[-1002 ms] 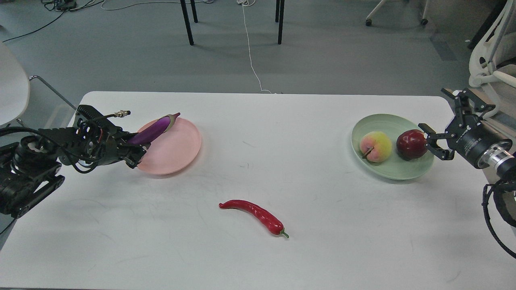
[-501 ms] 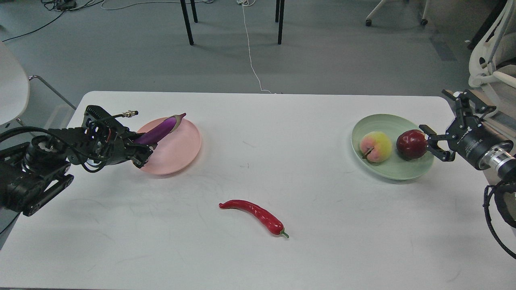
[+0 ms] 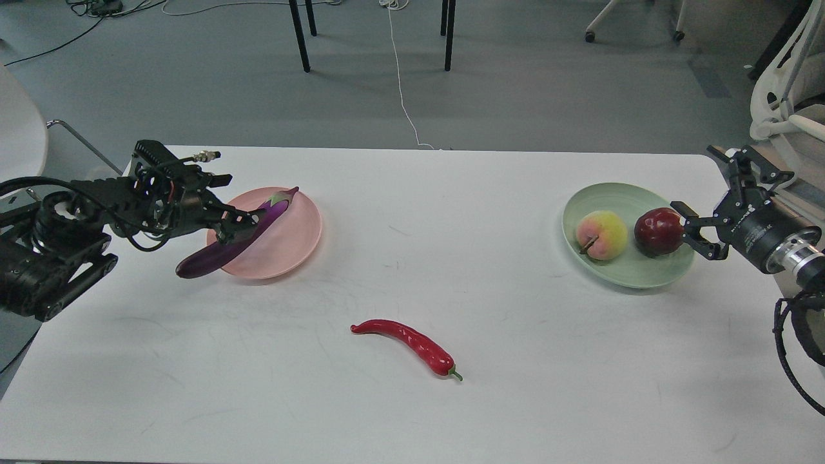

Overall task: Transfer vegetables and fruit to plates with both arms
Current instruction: 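Open the left gripper and move it toward the red chili, then close the left gripper on the red chili pepper and lift it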

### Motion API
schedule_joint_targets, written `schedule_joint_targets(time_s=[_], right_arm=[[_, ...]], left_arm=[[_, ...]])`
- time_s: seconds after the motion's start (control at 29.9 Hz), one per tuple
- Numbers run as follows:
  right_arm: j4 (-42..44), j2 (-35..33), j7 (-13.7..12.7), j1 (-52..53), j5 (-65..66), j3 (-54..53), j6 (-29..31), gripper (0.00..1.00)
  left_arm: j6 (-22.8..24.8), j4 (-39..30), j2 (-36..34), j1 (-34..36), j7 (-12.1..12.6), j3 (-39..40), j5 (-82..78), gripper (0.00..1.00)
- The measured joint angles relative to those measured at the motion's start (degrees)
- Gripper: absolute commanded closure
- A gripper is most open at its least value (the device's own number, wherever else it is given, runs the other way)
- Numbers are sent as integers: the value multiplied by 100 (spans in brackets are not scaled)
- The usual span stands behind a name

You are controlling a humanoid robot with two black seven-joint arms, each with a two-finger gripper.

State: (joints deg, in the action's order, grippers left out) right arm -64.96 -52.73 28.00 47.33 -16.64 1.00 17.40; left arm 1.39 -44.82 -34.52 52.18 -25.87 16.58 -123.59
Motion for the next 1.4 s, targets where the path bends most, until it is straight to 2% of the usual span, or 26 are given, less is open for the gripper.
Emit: schedule_joint_targets(time_s=[0.1,0.2,0.37,0.47,0.53,0.67,0.83,0.93,1.07,1.24,1.4], right_arm=[[4,25,0,0,1,-17,0,2],[4,40,0,-1,3,-30,0,2],[16,43,0,66,9,-156,-9,2],[-6,43,0,374,11,-269,-99,2],[-30,49,0,733,11,-267,-190,2],[-41,176,0,1644,-41,121,-307,2],[-36,398,0,2918,-312,1206,-333,2],[-36,560,0,3330,-387,1570,-339,2],[-36,739,0,3638,-400,1835,-424,2],[-44,794,0,3674,-408,1907,-495,2],[-159,755,0,3623,-405,1919,-507,2]], left_arm=[[14,-524,-61,429,-168,-5,304,2],[52,-1326,-86,655,-208,-20,543,2],[255,-2899,-19,671,-215,-78,604,2],[409,-3573,159,538,-215,-246,584,2],[449,-3791,296,460,-215,-409,495,2],[466,-3888,558,317,-214,-728,-19,2],[466,-3809,785,150,-213,-927,-138,2],[470,-3680,825,106,-211,-1050,-141,2],[526,-3593,835,92,-211,-1238,-142,2],[884,-3364,1013,124,-212,-1382,-141,2],[1025,-2737,1362,151,-211,-1411,-142,2]])
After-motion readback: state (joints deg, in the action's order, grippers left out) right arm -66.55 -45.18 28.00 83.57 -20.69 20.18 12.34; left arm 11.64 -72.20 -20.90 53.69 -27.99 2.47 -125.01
